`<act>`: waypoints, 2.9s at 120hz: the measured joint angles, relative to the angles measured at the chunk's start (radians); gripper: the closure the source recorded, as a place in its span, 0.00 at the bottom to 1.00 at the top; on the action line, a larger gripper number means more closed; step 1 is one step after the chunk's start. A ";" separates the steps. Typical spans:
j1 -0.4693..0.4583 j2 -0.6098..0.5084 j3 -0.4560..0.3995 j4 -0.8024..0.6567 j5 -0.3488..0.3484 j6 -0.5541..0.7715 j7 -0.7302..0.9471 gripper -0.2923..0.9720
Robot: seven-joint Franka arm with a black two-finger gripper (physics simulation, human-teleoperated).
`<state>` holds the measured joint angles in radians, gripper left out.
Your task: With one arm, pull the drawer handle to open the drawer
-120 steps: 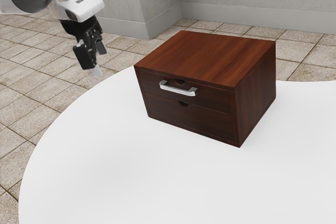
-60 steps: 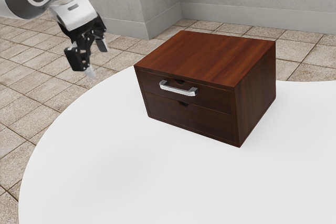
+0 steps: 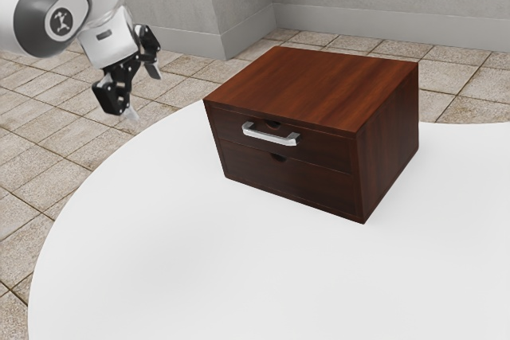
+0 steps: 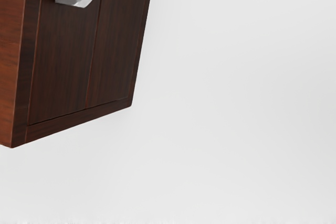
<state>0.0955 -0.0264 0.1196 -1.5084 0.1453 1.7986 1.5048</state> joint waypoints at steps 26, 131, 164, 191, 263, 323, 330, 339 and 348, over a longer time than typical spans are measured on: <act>0.016 0.009 -0.020 -0.024 0.025 0.069 0.037 0.28; -0.080 0.012 -0.036 -0.093 0.031 0.174 0.108 0.42; -0.104 0.012 0.021 -0.085 0.025 0.174 0.118 0.42; -0.035 0.032 0.024 -0.094 0.021 0.199 0.120 0.43; -0.147 0.073 0.023 -0.091 -0.002 0.251 0.119 0.43; -0.121 0.125 0.085 -0.059 -0.018 0.260 0.119 0.42; -0.157 0.134 0.085 -0.063 -0.019 0.260 0.118 0.42; -0.152 0.157 0.085 -0.066 -0.019 0.261 0.117 0.42; -0.139 0.162 0.084 -0.067 -0.019 0.262 0.116 0.42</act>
<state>-0.0437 0.1358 0.2034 -1.5757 0.1258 2.0605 1.6210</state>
